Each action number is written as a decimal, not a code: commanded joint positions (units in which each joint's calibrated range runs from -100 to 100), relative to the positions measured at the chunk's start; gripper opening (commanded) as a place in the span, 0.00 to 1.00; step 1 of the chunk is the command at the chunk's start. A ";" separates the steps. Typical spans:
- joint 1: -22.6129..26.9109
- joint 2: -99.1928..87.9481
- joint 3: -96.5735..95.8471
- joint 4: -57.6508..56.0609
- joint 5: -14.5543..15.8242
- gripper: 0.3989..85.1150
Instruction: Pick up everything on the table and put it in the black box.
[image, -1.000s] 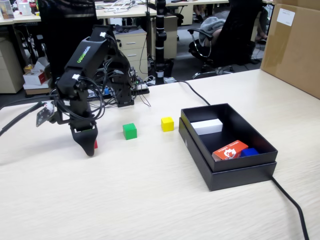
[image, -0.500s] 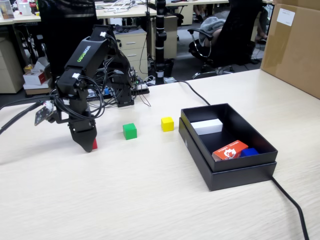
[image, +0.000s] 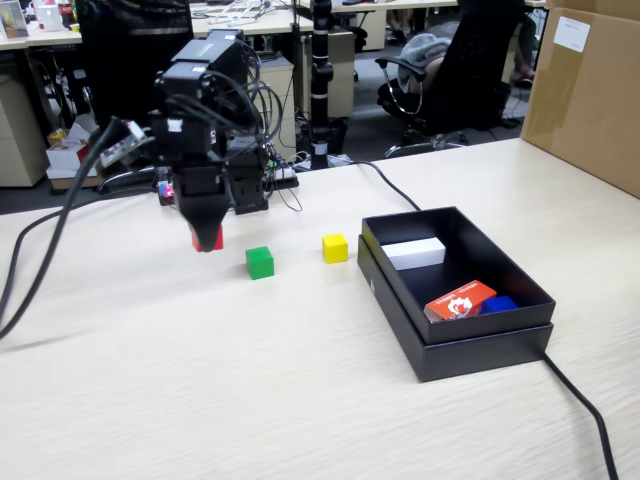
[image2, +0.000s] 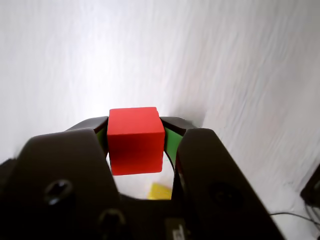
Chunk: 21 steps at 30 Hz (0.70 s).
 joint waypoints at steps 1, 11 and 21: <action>5.18 -7.75 2.86 -0.60 5.18 0.03; 21.00 0.39 19.27 -1.03 15.82 0.03; 24.42 35.39 41.75 -1.12 17.97 0.03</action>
